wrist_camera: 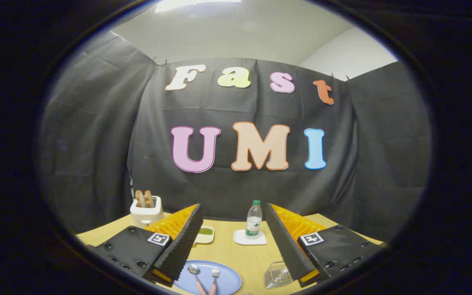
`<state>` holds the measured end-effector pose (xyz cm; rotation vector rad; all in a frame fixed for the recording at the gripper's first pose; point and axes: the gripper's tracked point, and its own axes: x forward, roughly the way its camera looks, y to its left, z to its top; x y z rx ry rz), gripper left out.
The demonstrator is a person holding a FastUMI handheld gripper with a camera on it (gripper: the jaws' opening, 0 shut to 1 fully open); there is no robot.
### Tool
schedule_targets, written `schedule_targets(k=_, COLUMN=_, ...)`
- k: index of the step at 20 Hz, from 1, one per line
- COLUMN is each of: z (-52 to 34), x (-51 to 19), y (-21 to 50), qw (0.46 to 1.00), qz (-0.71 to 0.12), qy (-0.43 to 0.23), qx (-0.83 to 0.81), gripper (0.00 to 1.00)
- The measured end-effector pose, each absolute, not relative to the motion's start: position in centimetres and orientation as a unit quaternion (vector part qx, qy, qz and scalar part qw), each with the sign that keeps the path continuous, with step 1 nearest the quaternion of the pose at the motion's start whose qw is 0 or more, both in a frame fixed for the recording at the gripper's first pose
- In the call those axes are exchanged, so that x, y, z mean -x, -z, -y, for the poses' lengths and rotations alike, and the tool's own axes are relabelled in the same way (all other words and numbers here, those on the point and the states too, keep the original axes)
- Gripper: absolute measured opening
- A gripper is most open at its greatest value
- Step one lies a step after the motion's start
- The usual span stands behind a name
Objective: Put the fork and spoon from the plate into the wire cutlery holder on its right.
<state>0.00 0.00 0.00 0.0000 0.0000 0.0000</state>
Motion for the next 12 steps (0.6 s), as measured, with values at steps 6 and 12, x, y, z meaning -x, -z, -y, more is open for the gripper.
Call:
schedule_targets(k=6, z=0.2, x=-1.1, y=0.7, qw=1.000, qz=-0.015, qy=-0.007, qx=-0.004, gripper=0.99)
schedule_targets(k=12, z=-0.2, x=-1.6, y=1.1, qw=1.000, qz=-0.023, qy=-0.020, qx=-0.001, gripper=0.99)
